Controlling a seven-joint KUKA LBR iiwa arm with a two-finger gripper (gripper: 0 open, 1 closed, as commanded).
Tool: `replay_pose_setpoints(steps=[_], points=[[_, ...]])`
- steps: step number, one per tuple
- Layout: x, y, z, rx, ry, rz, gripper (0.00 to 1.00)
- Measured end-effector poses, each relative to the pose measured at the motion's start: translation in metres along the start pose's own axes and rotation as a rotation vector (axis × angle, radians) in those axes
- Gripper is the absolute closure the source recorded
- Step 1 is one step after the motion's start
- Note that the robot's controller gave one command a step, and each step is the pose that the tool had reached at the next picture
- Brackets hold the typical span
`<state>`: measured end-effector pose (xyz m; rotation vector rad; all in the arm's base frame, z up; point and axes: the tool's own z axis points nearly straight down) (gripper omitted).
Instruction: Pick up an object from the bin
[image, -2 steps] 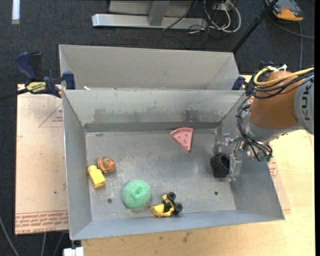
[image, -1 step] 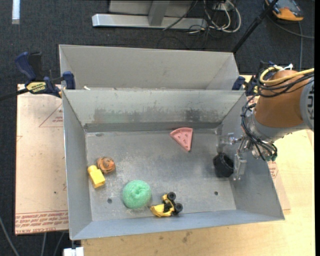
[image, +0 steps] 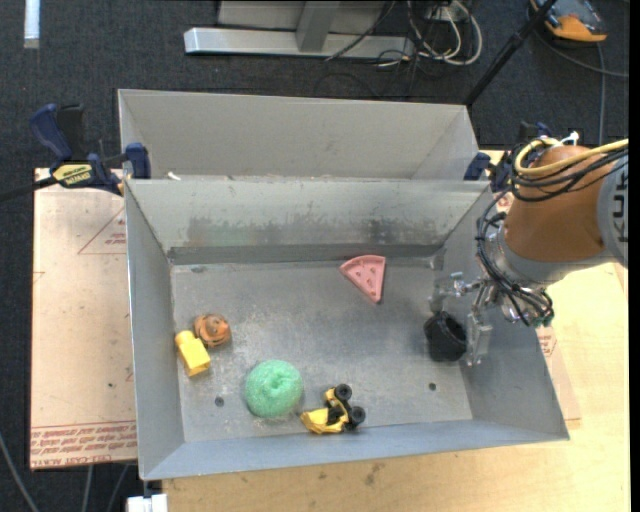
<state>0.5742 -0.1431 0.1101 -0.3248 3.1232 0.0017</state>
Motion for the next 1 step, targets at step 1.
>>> replay_pose_setpoints(steps=[1], points=[[-0.0100,-0.0066,-0.0251,0.000,0.000,-0.012,1.00]])
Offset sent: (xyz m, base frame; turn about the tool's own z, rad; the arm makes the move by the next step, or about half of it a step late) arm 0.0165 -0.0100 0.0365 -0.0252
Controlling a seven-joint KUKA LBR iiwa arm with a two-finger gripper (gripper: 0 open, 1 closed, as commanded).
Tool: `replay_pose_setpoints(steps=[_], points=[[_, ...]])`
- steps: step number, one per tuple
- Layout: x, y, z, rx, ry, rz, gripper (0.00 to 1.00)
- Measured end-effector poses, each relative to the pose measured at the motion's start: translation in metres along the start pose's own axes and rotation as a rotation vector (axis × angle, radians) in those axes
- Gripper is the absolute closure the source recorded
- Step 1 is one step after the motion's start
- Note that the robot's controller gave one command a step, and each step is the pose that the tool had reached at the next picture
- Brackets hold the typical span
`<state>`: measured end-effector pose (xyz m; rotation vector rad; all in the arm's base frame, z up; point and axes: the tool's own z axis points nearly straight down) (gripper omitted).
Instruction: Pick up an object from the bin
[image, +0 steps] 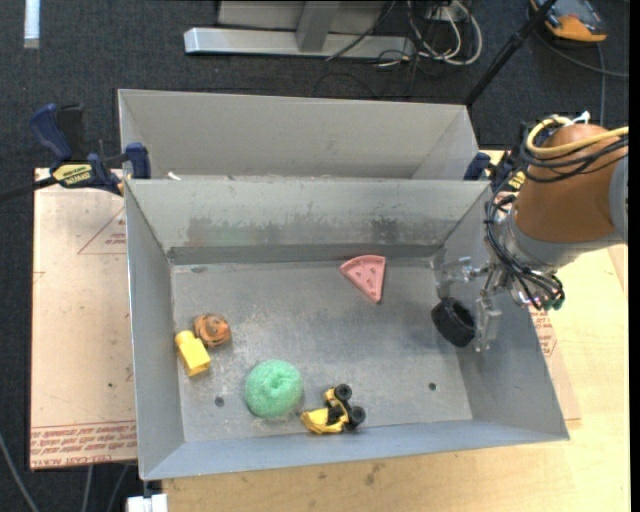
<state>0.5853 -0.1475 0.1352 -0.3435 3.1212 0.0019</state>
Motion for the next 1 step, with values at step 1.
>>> replay_pose_setpoints(steps=[1], points=[[-0.0060,-0.0064,-0.0126,0.003,-0.005,-0.011,1.00]])
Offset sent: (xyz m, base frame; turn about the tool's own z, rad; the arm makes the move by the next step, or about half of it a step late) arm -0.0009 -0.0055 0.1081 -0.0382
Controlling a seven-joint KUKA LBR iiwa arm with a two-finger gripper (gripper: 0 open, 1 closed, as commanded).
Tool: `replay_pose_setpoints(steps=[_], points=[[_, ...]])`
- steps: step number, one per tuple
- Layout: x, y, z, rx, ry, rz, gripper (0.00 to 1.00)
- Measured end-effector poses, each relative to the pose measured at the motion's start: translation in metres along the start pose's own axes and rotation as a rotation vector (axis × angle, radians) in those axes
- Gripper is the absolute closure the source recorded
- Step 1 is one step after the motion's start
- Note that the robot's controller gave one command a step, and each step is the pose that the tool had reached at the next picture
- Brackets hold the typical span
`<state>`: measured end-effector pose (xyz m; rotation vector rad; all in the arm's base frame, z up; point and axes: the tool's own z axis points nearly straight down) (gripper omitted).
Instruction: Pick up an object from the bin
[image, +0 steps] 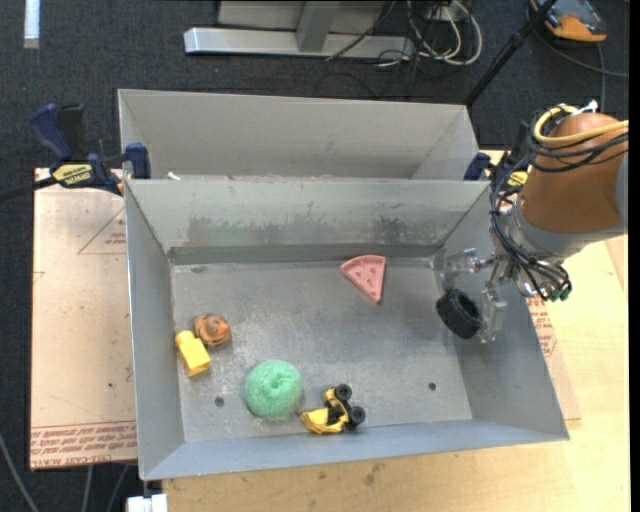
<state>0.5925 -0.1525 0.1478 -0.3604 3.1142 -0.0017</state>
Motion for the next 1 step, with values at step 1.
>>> replay_pose_setpoints(steps=[1], points=[[0.0050,0.0020,-0.0529,-0.005,0.008,-0.014,1.00]])
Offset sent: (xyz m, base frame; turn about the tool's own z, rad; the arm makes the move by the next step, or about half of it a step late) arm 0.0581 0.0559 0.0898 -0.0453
